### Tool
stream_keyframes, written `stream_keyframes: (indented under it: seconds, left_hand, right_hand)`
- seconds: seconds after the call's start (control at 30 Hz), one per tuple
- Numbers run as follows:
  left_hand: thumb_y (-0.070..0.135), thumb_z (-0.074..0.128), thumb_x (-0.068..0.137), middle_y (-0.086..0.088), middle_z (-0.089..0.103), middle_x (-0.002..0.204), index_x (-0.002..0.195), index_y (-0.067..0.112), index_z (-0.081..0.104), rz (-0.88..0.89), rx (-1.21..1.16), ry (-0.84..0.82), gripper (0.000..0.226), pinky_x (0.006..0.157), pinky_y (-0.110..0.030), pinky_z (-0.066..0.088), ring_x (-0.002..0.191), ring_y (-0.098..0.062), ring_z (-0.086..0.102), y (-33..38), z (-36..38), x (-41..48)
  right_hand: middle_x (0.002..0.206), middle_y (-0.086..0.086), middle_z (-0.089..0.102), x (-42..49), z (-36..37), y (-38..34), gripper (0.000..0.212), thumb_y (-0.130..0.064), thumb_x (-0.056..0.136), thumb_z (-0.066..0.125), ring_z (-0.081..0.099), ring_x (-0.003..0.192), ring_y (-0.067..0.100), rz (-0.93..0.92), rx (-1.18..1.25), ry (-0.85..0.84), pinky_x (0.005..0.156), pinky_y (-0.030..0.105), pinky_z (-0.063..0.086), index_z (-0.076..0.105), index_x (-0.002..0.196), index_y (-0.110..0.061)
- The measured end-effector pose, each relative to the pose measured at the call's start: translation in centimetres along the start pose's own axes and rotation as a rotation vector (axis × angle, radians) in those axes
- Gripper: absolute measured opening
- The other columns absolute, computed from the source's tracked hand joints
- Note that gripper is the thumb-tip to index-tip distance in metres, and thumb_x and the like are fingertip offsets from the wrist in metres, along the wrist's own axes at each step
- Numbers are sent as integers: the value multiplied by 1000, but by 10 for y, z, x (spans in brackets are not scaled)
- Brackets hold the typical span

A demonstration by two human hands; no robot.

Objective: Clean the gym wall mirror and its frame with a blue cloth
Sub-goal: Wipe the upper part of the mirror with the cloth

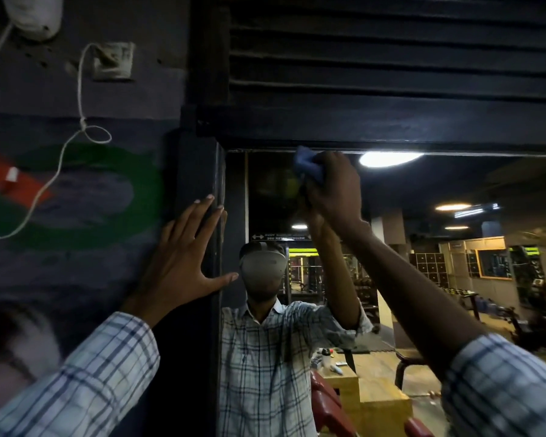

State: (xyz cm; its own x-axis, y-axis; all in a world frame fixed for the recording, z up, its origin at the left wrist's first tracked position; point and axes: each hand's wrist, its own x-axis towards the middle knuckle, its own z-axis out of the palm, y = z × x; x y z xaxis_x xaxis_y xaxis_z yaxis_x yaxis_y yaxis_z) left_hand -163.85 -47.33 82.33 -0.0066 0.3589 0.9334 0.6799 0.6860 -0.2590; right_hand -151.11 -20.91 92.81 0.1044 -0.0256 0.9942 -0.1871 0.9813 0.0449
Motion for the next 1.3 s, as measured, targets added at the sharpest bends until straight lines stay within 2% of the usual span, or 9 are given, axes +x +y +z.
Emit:
stream_keyframes:
  seconds: [0.07,0.2,0.37,0.53,0.67,0.83,1.0,1.13,1.3]
  left_hand:
    - [80,72,69,0,7,174,165,20,19,8,-5,3,125,118,-51,31,159,-25,15,0,0,0]
    - [82,62,71,-1,7,174,165,19,19,13,-21,16,121,120,-48,28,159,-25,13,-7,-4,-3]
    - [77,71,75,0,3,175,166,17,15,33,-48,-11,123,125,-46,22,161,-21,6,-19,-5,-11]
    - [80,59,78,0,4,175,165,11,18,58,-72,-27,119,128,-36,15,161,-19,6,-28,-5,-20]
    - [74,64,80,1,2,175,165,9,15,92,-69,-55,117,128,-32,12,161,-16,2,-35,-7,-29]
    - [66,64,84,1,0,175,165,10,12,92,-83,-72,112,127,-36,17,161,-15,1,-38,-6,-36]
    - [63,55,84,-1,4,175,165,8,16,72,-100,-60,105,127,-33,13,161,-17,4,-32,-4,-42]
    - [51,68,86,-2,5,175,164,6,18,66,-130,-47,103,126,-24,4,161,-18,3,-30,0,-44]
    - [56,53,91,-1,7,175,164,8,20,46,-118,-23,93,126,-35,18,161,-18,8,-27,4,-55]
  right_hand:
    - [111,6,61,-2,10,-14,26,-25,91,71,50,94,8,15,-3,42,81,11,37,64,113,-12]
    - [111,1,61,-6,34,-44,33,-25,85,78,62,93,17,-231,-55,-321,76,38,56,66,115,-20]
    - [109,5,64,12,46,-57,27,-28,90,75,57,89,12,-3,-13,-78,69,18,40,66,110,-12]
    - [107,-3,63,-1,57,-77,33,-31,79,78,61,90,14,-276,3,-412,73,35,52,71,110,-22]
    - [111,2,63,-25,46,-70,29,-25,87,77,58,93,12,-64,11,-171,80,36,55,68,114,-16]
    - [112,-3,64,-89,42,-83,36,-21,79,80,66,93,17,-228,10,-519,74,40,57,69,114,-25]
    - [111,0,64,-112,27,-78,29,-26,88,76,61,94,13,-1,27,-248,76,28,51,69,115,-18]
    - [117,-3,63,-147,38,-96,37,-21,82,77,64,99,19,-146,-4,-533,74,27,49,68,118,-23]
    - [115,-3,62,-163,24,-81,32,-32,86,75,62,96,14,65,47,-281,76,38,58,65,114,-21]
